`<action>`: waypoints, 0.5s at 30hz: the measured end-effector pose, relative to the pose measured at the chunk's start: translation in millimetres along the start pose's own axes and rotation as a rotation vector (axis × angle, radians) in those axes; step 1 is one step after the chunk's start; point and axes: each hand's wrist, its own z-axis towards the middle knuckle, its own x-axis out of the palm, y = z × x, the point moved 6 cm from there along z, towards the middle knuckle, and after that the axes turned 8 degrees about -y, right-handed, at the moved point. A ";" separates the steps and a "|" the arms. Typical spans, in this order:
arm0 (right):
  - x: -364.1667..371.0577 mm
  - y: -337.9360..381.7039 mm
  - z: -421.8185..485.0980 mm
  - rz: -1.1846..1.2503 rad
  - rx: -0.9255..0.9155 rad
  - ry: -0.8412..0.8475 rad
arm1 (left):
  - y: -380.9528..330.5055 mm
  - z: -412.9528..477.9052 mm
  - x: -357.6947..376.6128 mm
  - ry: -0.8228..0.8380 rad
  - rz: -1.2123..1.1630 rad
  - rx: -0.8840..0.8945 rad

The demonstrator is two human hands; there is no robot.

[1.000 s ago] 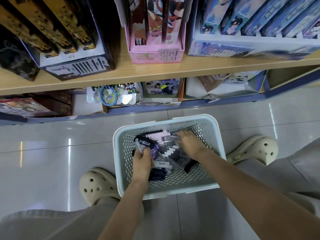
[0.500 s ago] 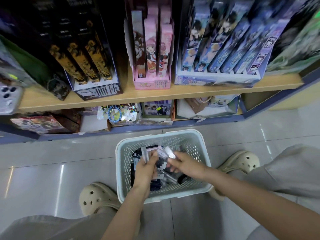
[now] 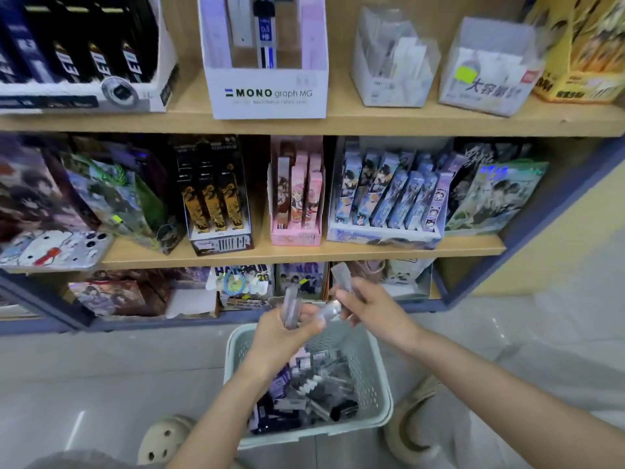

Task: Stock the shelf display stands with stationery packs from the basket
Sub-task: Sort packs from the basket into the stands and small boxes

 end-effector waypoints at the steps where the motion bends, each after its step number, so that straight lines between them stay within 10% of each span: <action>1: -3.7 11.4 -2.0 -0.009 -0.034 0.007 | -7.2 -2.4 0.7 0.027 0.025 0.019; 15: -85.4 161.6 -15.4 -0.062 -0.333 -0.256 | -140.1 -15.8 -26.7 -0.021 -0.110 0.279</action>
